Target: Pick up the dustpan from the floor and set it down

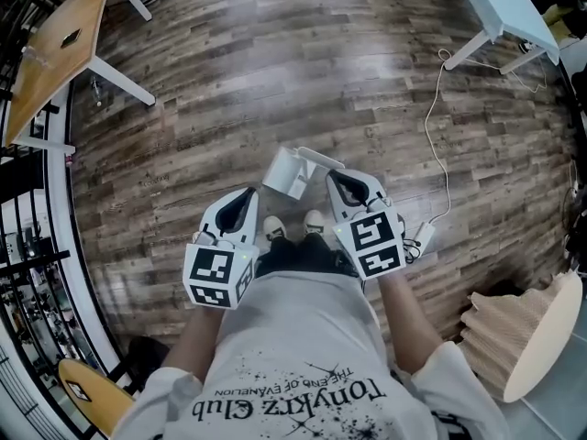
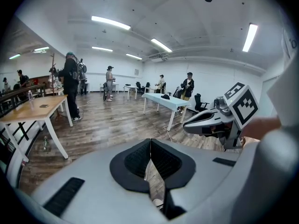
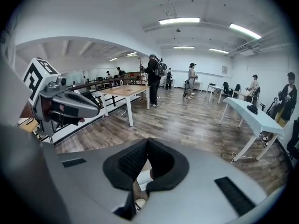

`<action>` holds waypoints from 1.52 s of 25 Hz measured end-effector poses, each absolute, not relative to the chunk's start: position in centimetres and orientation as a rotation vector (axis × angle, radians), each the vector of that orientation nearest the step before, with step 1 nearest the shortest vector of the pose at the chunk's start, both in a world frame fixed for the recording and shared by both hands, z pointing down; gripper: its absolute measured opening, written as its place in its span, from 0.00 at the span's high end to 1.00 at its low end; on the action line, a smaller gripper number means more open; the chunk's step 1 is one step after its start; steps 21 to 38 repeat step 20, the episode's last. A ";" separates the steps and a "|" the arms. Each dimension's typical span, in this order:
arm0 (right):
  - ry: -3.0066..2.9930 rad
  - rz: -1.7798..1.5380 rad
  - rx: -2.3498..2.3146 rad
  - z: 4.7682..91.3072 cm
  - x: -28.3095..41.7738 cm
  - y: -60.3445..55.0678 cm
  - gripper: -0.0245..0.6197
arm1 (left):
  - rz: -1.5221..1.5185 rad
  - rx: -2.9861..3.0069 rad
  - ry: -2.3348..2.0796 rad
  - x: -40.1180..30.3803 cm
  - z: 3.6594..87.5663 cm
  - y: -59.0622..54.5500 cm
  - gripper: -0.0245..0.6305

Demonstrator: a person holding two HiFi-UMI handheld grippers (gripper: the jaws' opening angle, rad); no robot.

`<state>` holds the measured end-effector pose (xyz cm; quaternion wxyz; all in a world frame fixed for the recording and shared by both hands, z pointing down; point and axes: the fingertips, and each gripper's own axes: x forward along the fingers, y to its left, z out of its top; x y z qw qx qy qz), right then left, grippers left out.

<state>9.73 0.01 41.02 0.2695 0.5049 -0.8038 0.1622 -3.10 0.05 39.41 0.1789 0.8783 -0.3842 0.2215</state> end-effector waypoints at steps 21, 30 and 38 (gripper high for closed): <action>-2.198 0.410 1.338 40.5 9.1 0.0 0.92 | 0.616 2.457 -1.109 -3.3 39.8 0.6 0.93; -2.198 0.410 1.338 40.5 9.1 0.0 0.92 | 0.616 2.457 -1.109 -3.3 39.8 0.6 0.93; -2.198 0.410 1.338 40.5 9.1 0.0 0.92 | 0.616 2.457 -1.109 -3.3 39.8 0.6 0.93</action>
